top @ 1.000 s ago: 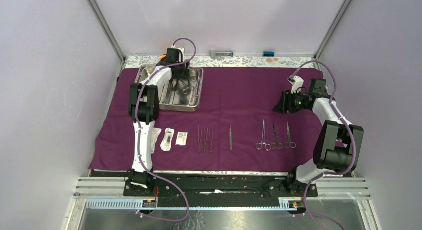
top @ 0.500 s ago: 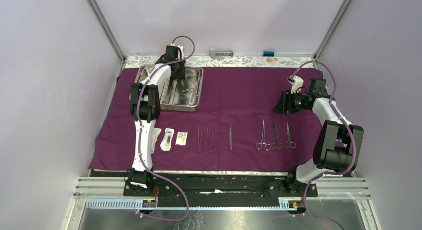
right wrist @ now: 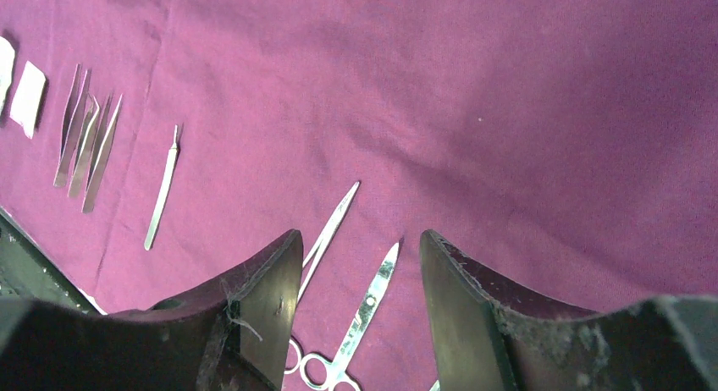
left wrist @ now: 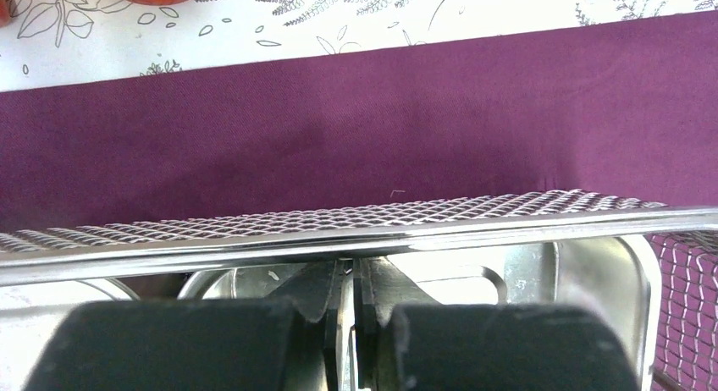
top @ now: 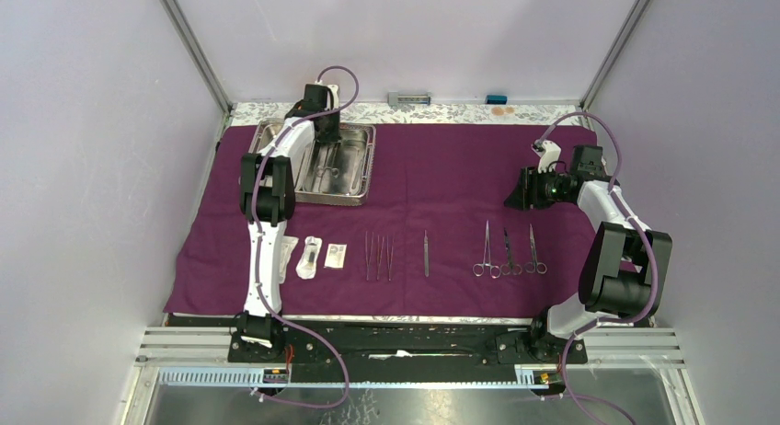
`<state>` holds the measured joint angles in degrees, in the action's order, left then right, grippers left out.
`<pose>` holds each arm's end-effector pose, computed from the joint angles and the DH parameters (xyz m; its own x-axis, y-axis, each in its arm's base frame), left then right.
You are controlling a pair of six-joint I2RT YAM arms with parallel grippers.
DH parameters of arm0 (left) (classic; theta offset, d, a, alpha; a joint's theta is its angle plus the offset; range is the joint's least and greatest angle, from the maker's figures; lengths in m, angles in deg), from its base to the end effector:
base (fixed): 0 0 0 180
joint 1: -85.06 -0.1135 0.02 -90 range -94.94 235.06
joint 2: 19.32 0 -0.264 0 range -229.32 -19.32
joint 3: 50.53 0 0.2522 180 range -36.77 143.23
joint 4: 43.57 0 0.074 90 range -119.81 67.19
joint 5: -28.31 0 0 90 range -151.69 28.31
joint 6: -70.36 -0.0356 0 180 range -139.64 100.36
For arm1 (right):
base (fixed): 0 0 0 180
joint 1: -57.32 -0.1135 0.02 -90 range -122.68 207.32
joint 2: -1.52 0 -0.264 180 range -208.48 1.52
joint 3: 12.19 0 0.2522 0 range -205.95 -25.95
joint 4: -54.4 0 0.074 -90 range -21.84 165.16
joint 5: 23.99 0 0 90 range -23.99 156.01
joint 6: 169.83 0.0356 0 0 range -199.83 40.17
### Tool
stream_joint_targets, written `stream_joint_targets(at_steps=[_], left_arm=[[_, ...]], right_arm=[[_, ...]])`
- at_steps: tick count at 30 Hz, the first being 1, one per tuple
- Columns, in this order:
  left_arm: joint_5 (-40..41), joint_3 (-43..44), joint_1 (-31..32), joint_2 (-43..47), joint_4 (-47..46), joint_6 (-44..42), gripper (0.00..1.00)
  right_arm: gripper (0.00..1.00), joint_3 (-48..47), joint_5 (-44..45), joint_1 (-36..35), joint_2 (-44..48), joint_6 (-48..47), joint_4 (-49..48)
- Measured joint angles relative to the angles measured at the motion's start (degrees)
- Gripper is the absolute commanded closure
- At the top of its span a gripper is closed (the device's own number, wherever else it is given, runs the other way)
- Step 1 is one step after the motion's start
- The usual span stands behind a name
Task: Open and lay out the surgical kit
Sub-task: Pick up the medical item from the container.
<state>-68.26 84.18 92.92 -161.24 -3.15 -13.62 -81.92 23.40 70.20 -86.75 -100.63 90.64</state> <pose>0.5460 -0.0795 0.1639 -0.7501 -0.0016 -0.6613 0.1343 0.9788 -0.1547 0.3065 -0.0454 0.2153 -0.6676 -0.1154 -0.7355 -0.4852 0.8167 0.3122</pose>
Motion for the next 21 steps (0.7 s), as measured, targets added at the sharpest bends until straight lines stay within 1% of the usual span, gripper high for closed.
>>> stream_joint_targets(at_steps=[12,16,21], left_arm=[[-1.9,-0.3,0.0,0.7,1.1,0.1,1.00],[-2.5,-1.7,0.2,3.2,4.0,0.0,1.00],[-2.8,-2.5,0.5,7.8,4.5,0.0,1.00]], right_arm=[[0.40,0.0,0.0,0.0,0.0,0.0,0.0],[0.40,0.0,-0.1,0.0,0.0,0.0,0.0],[0.40,-0.1,-0.1,0.0,0.0,0.1,0.0]])
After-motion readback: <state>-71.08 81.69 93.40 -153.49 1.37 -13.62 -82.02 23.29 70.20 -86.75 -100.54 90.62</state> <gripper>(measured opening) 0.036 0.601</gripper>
